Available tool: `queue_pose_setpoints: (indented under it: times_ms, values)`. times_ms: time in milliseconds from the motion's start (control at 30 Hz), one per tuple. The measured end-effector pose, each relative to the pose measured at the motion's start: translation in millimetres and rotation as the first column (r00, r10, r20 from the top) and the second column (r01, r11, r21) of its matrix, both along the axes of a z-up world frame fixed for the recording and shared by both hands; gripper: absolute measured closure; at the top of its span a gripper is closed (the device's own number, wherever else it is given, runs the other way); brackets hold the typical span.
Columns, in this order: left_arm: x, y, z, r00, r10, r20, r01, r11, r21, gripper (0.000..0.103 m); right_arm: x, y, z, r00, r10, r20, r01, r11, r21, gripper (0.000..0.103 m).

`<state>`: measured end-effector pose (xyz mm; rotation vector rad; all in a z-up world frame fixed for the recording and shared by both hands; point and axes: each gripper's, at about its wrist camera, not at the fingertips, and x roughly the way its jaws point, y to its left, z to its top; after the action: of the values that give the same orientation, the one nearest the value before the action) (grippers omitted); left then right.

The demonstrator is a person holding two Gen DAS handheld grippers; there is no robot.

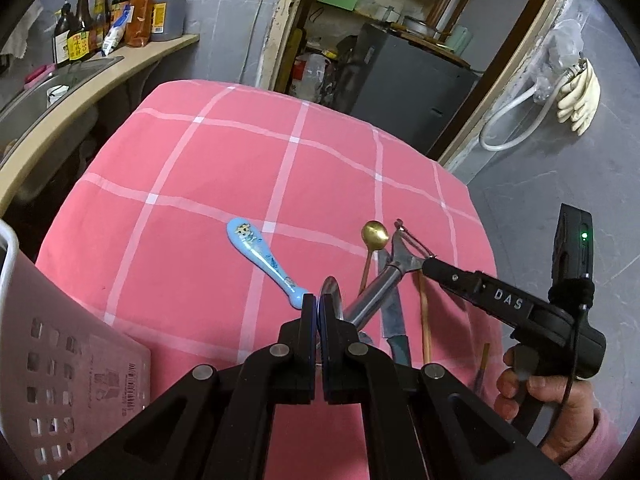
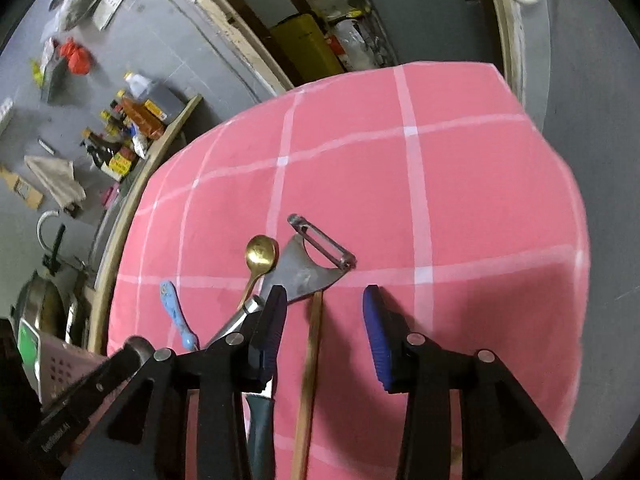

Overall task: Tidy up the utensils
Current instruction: 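Close the left tool on a steel spoon while the right grasps the steel peeler, then lift the spoon and peeler and carry both over the white caddy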

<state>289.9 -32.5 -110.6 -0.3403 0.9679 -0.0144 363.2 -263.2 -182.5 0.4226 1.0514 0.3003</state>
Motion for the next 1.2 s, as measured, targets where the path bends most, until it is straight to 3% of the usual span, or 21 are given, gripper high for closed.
queue_pose_setpoints:
  times_ms: [300, 400, 633, 667, 733, 900, 1033, 1200]
  values:
    - [2.2, 0.0, -11.0, 1.000, 0.005, -0.029, -0.005, 1.000, -0.004, 0.101, 19.9, 12.1, -6.6, 1.000, 0.016, 0.014, -0.016, 1.000, 0.000, 0.071]
    - [3.1, -0.2, -12.0, 0.999, 0.005, -0.035, -0.005, 1.000, -0.004, 0.101, 23.9, 18.6, -4.2, 0.999, 0.033, 0.022, -0.032, 0.998, -0.063, 0.079]
    - [3.3, -1.3, -15.8, 0.999, 0.005, -0.052, -0.005, 1.000, -0.006, 0.101, 33.4, 29.6, 3.7, 0.992, 0.117, 0.047, -0.109, 0.983, -0.151, 0.080]
    - [3.1, -1.6, -16.1, 0.999, 0.004, -0.052, -0.005, 1.000, -0.006, 0.101, 33.6, 32.9, 5.2, 0.989, 0.136, 0.053, -0.125, 0.976, -0.177, 0.088]
    - [2.6, -2.1, -16.5, 0.999, 0.005, -0.053, -0.006, 1.000, -0.006, 0.101, 35.0, 38.0, 7.2, 0.985, 0.162, 0.059, -0.144, 0.961, -0.236, 0.093]
    - [1.3, -2.3, -11.1, 0.999, 0.010, -0.034, -0.010, 1.000, -0.014, 0.101, 28.9, 30.9, 18.9, 0.981, 0.161, 0.107, -0.138, 0.970, -0.200, 0.098]
    - [0.1, -1.0, -1.0, 1.000, 0.001, 0.000, -0.001, 1.000, -0.012, 0.101, 12.0, 30.7, 40.7, 0.964, 0.191, 0.185, -0.155, 0.969, -0.190, 0.098]
    - [-0.6, -2.1, 6.8, 1.000, -0.006, 0.015, 0.006, 1.000, -0.017, 0.101, 1.9, 28.7, 58.6, 0.957, 0.194, 0.216, -0.158, 0.972, -0.174, 0.098]
